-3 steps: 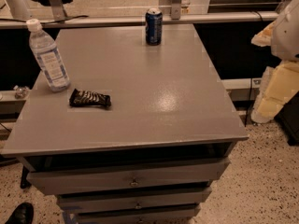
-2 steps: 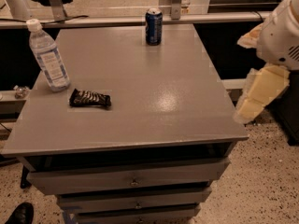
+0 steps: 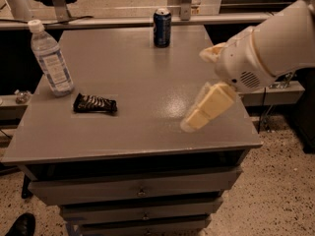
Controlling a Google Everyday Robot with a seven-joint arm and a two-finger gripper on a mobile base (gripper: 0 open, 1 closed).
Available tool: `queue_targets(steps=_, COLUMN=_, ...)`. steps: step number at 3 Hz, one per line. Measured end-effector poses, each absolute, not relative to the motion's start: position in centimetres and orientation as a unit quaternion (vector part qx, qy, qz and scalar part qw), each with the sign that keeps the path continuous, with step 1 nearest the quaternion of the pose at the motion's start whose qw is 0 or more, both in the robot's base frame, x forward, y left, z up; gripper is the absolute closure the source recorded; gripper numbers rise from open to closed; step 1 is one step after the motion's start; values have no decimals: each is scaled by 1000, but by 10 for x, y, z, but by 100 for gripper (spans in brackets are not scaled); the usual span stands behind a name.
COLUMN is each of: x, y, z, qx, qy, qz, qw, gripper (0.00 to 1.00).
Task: Pick rxbar chocolate
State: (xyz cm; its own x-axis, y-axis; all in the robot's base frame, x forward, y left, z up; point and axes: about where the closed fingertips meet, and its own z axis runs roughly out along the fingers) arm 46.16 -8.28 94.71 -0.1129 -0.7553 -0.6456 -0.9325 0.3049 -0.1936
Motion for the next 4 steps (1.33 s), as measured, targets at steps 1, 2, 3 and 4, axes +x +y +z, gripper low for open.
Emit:
queue_targets(steps=1, x=473, y=-39, z=935, qx=-540, qy=719, qz=203, qw=388, gripper=0)
queue_targets(steps=2, x=483, y=5, z=929, qx=-508, qy=705, qz=259, qw=422, gripper=0)
queue_targets(steps=3, x=489, y=43, z=915, qx=-492, qy=697, qz=293, qw=432, gripper=0)
queue_targets(steps=4, x=493, y=80, z=897, qx=-488, qy=692, qz=310, qw=432, gripper=0)
